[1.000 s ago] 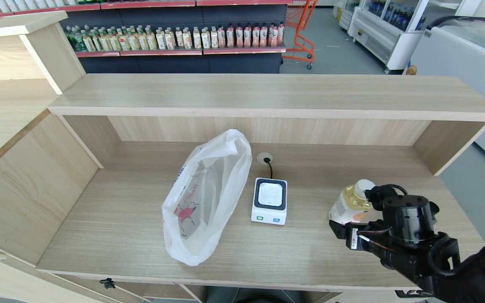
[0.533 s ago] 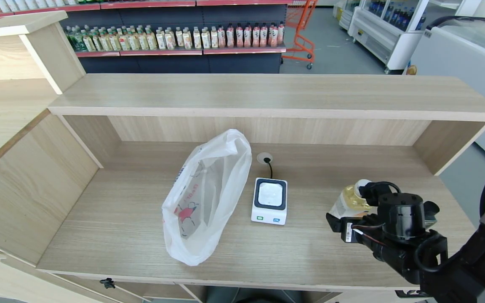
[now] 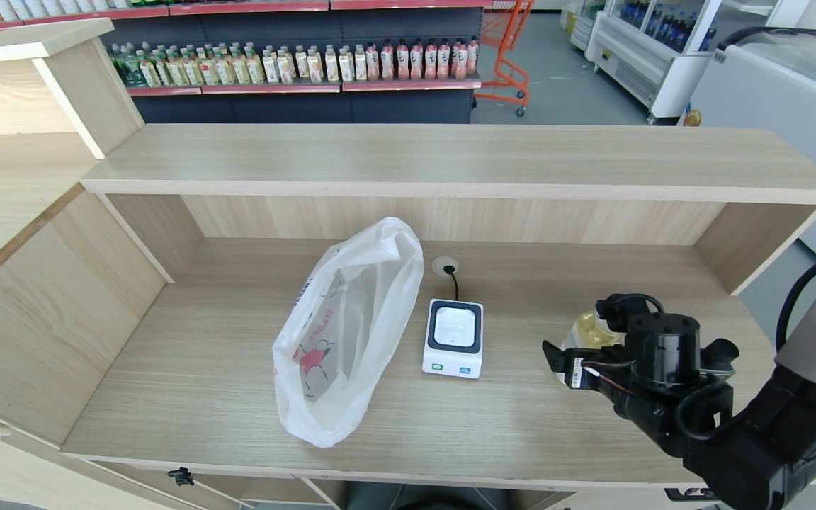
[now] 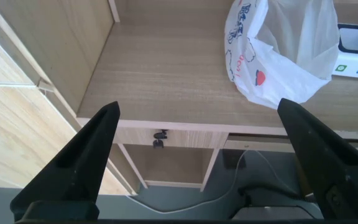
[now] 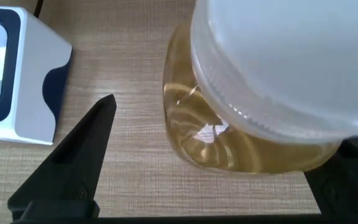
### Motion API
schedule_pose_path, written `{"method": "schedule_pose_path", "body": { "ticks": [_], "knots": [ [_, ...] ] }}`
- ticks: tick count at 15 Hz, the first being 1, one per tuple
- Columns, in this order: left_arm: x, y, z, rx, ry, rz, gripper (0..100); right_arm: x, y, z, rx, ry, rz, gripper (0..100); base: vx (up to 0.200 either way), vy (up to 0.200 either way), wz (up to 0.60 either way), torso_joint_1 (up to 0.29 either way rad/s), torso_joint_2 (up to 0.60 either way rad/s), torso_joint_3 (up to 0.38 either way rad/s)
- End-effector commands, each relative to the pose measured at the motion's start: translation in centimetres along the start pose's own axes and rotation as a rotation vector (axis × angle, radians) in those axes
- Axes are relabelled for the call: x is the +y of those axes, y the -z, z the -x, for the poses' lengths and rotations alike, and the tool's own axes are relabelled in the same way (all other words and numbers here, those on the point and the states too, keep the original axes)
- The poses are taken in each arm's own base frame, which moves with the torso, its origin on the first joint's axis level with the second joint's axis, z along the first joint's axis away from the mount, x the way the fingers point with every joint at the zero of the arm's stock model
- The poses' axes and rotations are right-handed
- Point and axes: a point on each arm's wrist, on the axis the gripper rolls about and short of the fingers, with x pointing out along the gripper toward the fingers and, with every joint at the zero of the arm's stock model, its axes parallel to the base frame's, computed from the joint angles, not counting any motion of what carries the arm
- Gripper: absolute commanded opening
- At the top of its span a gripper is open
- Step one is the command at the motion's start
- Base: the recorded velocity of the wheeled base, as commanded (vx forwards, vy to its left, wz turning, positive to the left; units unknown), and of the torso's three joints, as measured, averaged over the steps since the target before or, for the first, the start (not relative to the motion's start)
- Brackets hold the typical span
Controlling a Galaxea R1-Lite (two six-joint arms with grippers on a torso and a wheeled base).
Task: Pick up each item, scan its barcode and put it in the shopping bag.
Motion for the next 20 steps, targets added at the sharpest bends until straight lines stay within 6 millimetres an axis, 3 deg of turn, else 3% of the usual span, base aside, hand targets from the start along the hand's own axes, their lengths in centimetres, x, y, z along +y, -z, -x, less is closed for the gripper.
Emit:
{"method": "schedule_pose_path", "body": {
  "ticks": [1,10,11,20],
  "knots": [
    [0.0,0.0,0.0,0.000,-0.001,0.000,100,0.1,0.0,-0.7,-0.008,0.005,-0.005,100,0.000,0.000,0.00,0.000,0.00,0.000],
    [0.0,0.0,0.0,0.000,-0.001,0.000,100,0.7,-0.4,-3.3,-0.085,-0.050,-0.036,100,0.000,0.000,0.00,0.000,0.00,0.000],
    [0.0,0.0,0.0,0.000,-0.001,0.000,100,0.6,-0.7,-3.4,-0.096,-0.048,-0.017,0,0.000,0.000,0.00,0.000,0.00,0.000],
    [0.0,0.0,0.0,0.000,-0.001,0.000,100,-1.2,-2.5,-3.2,-0.150,0.007,0.020,0,0.000,0.000,0.00,0.000,0.00,0.000]
  ]
}}
